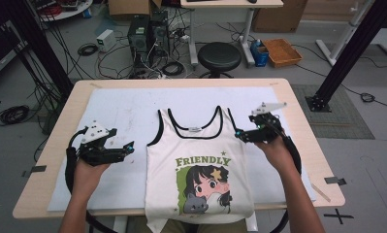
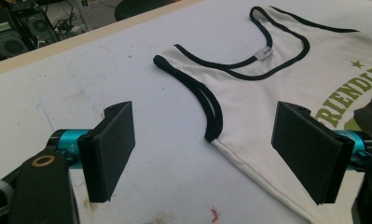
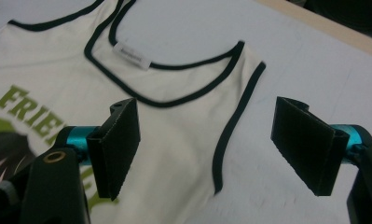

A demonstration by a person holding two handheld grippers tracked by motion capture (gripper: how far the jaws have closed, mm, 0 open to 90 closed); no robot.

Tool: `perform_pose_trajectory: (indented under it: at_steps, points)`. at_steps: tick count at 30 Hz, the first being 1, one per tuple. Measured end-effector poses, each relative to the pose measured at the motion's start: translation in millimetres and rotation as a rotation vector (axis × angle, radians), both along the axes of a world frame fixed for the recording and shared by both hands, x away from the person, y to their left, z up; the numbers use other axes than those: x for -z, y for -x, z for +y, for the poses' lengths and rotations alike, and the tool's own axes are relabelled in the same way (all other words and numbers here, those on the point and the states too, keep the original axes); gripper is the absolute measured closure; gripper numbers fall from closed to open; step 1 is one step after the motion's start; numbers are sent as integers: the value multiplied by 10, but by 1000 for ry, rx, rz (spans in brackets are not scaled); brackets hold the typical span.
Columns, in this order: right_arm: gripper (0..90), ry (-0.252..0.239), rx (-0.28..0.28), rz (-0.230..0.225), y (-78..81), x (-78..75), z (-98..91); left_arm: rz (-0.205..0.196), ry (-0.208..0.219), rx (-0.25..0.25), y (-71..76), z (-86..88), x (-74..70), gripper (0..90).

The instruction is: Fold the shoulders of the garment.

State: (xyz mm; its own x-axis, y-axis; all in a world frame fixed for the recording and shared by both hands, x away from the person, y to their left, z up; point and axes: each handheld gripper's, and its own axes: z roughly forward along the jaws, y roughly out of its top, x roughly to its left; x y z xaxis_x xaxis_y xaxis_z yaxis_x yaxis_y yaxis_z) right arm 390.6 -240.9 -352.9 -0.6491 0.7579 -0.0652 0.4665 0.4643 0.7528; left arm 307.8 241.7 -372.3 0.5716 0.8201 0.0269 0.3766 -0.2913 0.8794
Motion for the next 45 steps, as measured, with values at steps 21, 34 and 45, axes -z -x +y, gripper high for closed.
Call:
perform_pose_trajectory:
  at_steps: [21,34,45]
  points:
    - [250,91,178,199,-1140,411,473,46,-3,4,-68,-15,145,215]
    - [792,120,135,245,-1319,743,571,56,10,-16,-61,67,200,215]
    - [868,48,36,110,-1020,558,560,40,-8,-6,-22,7,164,223]
